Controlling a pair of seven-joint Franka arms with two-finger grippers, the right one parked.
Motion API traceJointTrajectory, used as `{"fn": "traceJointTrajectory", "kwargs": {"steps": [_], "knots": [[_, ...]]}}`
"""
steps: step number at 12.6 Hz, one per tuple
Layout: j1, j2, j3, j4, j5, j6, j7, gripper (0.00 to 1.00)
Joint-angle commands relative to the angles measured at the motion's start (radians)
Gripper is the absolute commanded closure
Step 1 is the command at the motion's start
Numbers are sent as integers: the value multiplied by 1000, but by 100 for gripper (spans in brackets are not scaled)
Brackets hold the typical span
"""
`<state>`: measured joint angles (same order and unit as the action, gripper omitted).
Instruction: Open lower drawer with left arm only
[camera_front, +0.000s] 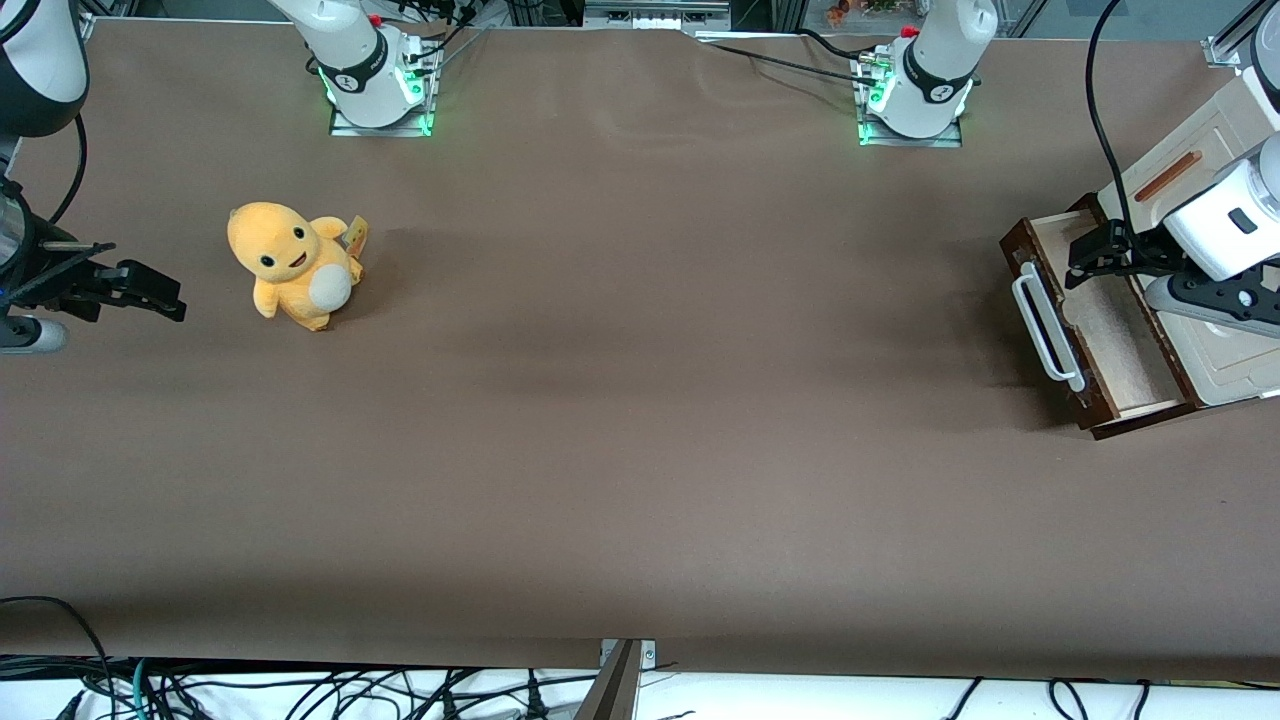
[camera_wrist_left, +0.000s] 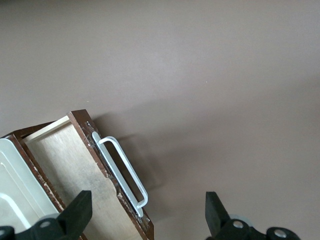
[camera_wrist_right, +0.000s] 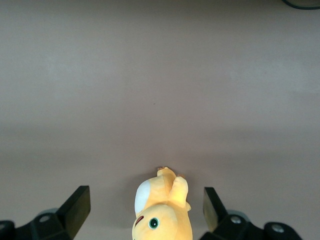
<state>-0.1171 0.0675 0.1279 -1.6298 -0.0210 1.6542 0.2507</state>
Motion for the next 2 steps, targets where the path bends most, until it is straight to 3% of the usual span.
{"fn": "traceJointTrajectory", "kwargs": {"steps": [1, 2], "knots": [[-6, -25, 6, -22, 2, -14, 21, 0], [-6, -25, 4, -22, 16, -14, 19, 0]]}}
